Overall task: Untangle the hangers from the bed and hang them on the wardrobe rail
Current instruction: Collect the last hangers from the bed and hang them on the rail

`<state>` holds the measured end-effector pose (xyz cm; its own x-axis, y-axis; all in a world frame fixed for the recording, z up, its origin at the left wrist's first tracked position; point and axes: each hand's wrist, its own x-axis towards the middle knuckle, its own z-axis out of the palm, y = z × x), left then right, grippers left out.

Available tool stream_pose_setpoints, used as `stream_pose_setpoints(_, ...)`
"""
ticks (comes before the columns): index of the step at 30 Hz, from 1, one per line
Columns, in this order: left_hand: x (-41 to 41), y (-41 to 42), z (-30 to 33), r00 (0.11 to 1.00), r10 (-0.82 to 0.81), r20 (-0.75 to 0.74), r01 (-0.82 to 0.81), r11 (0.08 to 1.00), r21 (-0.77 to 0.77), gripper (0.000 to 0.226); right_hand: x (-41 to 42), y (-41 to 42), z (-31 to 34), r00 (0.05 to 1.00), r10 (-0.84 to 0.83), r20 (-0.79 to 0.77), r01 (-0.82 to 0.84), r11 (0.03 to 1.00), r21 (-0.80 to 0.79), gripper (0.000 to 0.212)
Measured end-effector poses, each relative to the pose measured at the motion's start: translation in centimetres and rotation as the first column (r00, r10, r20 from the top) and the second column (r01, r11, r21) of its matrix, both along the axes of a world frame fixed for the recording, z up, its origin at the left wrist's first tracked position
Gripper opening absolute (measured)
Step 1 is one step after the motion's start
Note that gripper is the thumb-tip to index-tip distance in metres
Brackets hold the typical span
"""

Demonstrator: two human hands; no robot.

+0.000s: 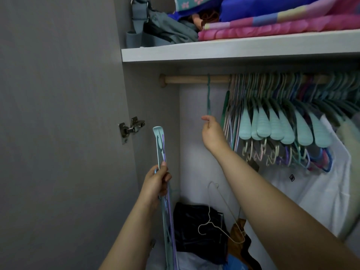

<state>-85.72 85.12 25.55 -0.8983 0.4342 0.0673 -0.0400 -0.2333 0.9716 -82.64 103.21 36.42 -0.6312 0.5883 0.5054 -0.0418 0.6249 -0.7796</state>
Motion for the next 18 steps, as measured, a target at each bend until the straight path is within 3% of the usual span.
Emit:
stream_pose_setpoints(3,0.1,-0.6,-0.4,1.000,-0.010,-0.005,0.010,1.000,0.010,0.036,1.7,0.3,-0.3,0.985,-0.152,-0.087,0.152,0.988,-0.005,0.038)
stream_pose_setpoints(7,0.5,-1.5,-0.9,1.000,-0.008,0.023,0.007,1.000,0.030,0.039,4.4,0.0,-2.5,0.962,-0.211,-0.172,0.213,0.977,-0.003,0.040)
stream_pose_setpoints(10,0.8,-2.2,-1.6,0.996,-0.032,0.078,0.029,0.999,0.043,0.040,6.6,-1.9,-6.1,0.910,-0.304,-0.283,0.346,0.932,0.110,0.045)
stream_pose_setpoints(13,0.9,-2.7,-2.7,0.987,-0.076,0.140,0.069,0.996,0.054,0.037,7.9,-3.9,-10.2,0.894,-0.222,-0.390,0.299,0.942,0.150,0.035)
stream_pose_setpoints(14,1.0,-2.9,-3.1,0.980,-0.104,0.170,0.092,0.993,0.075,0.036,8.0,-4.3,-11.3,0.941,-0.145,-0.307,0.192,0.973,0.130,0.027)
stream_pose_setpoints(16,1.0,-3.3,-3.8,0.954,-0.184,0.235,0.149,0.976,0.159,0.034,7.4,-4.6,-13.7,0.996,0.040,0.083,-0.039,0.999,-0.015,0.016)
stream_pose_setpoints(17,1.2,-3.4,-4.0,0.937,-0.225,0.266,0.172,0.963,0.209,0.033,6.9,-4.7,-14.6,0.946,0.151,0.287,-0.119,0.985,-0.126,0.027)
stream_pose_setpoints(18,1.4,-3.6,-4.1,0.920,-0.266,0.289,0.191,0.946,0.263,0.031,6.6,-4.8,-15.4,0.867,0.252,0.429,-0.166,0.959,-0.229,0.052)
